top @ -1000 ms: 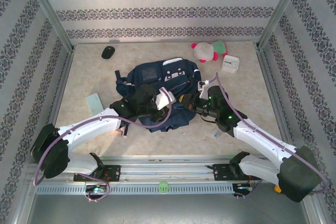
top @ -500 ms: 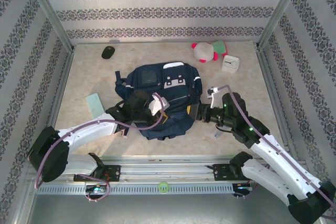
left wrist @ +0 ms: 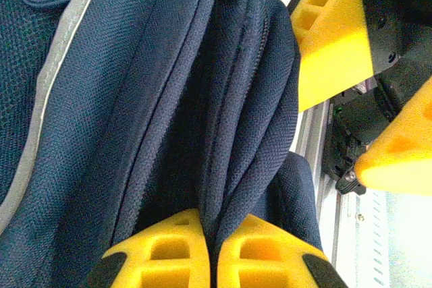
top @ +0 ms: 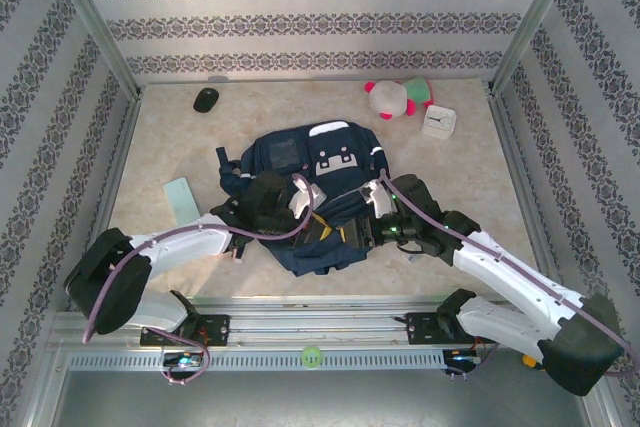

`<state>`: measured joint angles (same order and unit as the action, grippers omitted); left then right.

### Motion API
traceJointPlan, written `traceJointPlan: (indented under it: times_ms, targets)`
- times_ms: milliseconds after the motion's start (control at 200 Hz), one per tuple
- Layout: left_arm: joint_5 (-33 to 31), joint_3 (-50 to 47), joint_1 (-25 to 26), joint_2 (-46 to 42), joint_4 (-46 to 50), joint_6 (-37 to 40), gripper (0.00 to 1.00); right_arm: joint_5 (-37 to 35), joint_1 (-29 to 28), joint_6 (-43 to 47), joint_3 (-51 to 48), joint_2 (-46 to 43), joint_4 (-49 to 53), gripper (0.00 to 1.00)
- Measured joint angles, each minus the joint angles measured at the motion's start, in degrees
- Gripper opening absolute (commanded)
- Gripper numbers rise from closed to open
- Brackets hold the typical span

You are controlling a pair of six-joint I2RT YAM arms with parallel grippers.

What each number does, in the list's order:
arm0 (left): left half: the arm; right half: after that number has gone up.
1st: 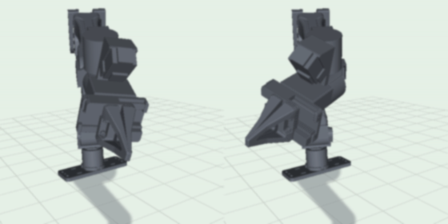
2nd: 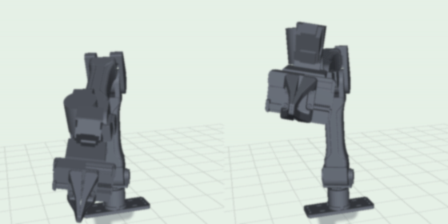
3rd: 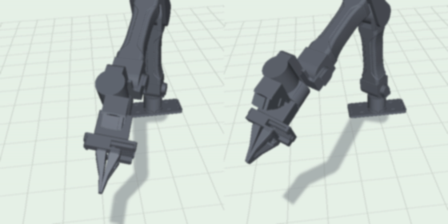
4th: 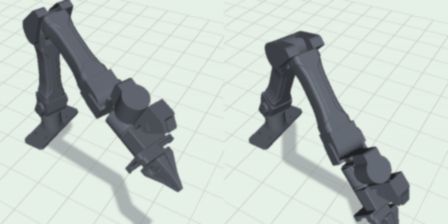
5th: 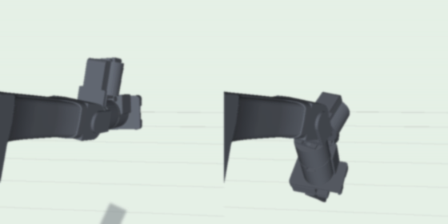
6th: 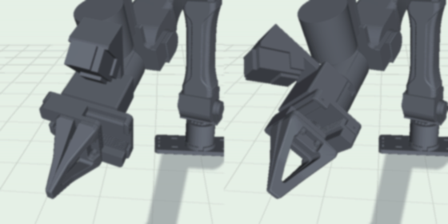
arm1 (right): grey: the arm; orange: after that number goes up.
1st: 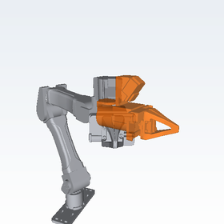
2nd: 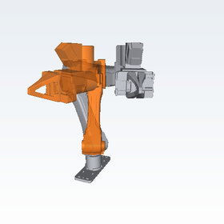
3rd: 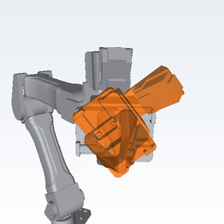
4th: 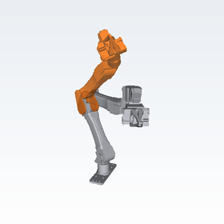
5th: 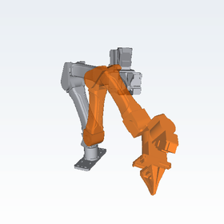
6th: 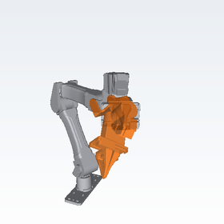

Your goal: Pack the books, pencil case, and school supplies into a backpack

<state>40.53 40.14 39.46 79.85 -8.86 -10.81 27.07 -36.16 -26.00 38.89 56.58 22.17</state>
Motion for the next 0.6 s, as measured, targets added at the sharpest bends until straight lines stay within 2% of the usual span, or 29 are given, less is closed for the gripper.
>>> traceJointPlan:
  times_ms: [260, 500, 600]
  targets:
    - [2.78, 0.00, -1.01, 0.35, -1.55, -1.49, 0.00, -3.17, -0.11, 5.42, 0.00, 0.83, -1.07, 0.57]
    - [3.06, 0.00, -1.29, 0.35, -1.97, -1.51, 0.00, -15.34, -0.33, 6.95, -0.02, -2.21, -0.33, 0.60]
    - [2.93, 0.00, -1.29, 0.35, -2.05, -1.62, 0.00, -14.56, 0.52, 6.49, -0.22, -5.14, -0.87, 0.60]
